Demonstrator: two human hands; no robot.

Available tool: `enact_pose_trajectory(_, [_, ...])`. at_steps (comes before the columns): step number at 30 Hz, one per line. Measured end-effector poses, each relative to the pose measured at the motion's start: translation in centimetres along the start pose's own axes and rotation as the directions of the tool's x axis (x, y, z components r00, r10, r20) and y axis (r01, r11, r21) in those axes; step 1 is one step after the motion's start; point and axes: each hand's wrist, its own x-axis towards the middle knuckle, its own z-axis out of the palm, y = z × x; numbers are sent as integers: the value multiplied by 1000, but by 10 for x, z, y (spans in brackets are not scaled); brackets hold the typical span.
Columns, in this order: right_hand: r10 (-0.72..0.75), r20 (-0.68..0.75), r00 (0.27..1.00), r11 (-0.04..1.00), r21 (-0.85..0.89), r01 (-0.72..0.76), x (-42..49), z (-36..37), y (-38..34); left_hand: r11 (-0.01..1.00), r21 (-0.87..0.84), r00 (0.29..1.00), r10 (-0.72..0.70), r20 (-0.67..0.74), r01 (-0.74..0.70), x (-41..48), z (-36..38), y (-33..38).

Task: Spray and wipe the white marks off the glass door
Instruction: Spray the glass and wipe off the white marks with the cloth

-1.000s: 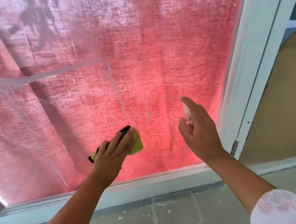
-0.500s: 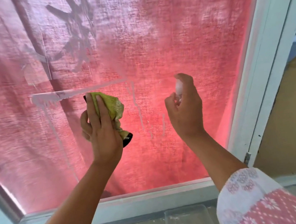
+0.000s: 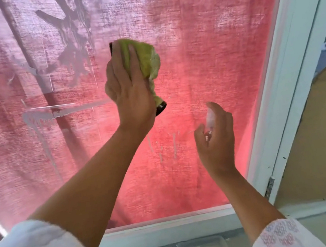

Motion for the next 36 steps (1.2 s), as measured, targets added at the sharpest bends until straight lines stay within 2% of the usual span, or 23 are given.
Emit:
enact_pose_trajectory(2, [-5, -3, 1000, 1000, -10, 5, 1, -3, 7, 990, 140, 999, 38, -26, -34, 2, 18, 8])
enact_pose_trajectory(4, [1, -4, 1000, 1000, -23, -1, 2, -6, 14, 931, 319, 981, 191, -17, -176, -11, 33, 5])
enact_pose_trajectory(7, [-6, -17, 1000, 999, -51, 5, 3, -13, 26, 764, 415, 864, 487, 129, -493, -52, 47, -11])
enact_pose_trajectory(9, [-8, -19, 1000, 997, -81, 7, 2, -16, 32, 663, 409, 776, 576, 255, -627, -80, 47, -20])
enact_pose_trajectory(11, [4, -16, 1000, 995, -95, -6, 0, -18, 36, 603, 392, 719, 603, 346, -694, -96, 42, -28])
enact_pose_trajectory(13, [17, -11, 1000, 995, -98, -18, -3, -21, 39, 596, 380, 706, 624, 334, -707, -92, 36, -34])
enact_pose_trajectory(14, [22, -10, 1000, 995, -98, -22, -4, -22, 42, 616, 380, 722, 622, 303, -690, -86, 33, -35])
enact_pose_trajectory(19, [54, -16, 998, 995, -83, -56, -5, -24, 51, 803, 383, 885, 453, 107, -457, -39, 29, -8])
enact_pose_trajectory(23, [59, -35, 998, 995, -80, -61, -8, -19, 57, 857, 381, 931, 365, 24, -346, -51, 56, 18])
enact_pose_trajectory(25, [65, -59, 996, 994, -88, -70, -8, -17, 60, 802, 390, 885, 458, 83, -452, -74, 72, 22])
enact_pose_trajectory(28, [82, -54, 995, 992, -95, -87, -13, -15, 65, 622, 398, 733, 628, 262, -675, -116, 83, 19])
enact_pose_trajectory(31, [72, -19, 997, 993, -96, -74, -21, -12, 72, 571, 363, 676, 634, 375, -736, -142, 83, 5])
enact_pose_trajectory(36, [39, 37, 999, 991, -131, -34, -34, -10, 81, 478, 344, 588, 680, 438, -808, -134, 56, -30])
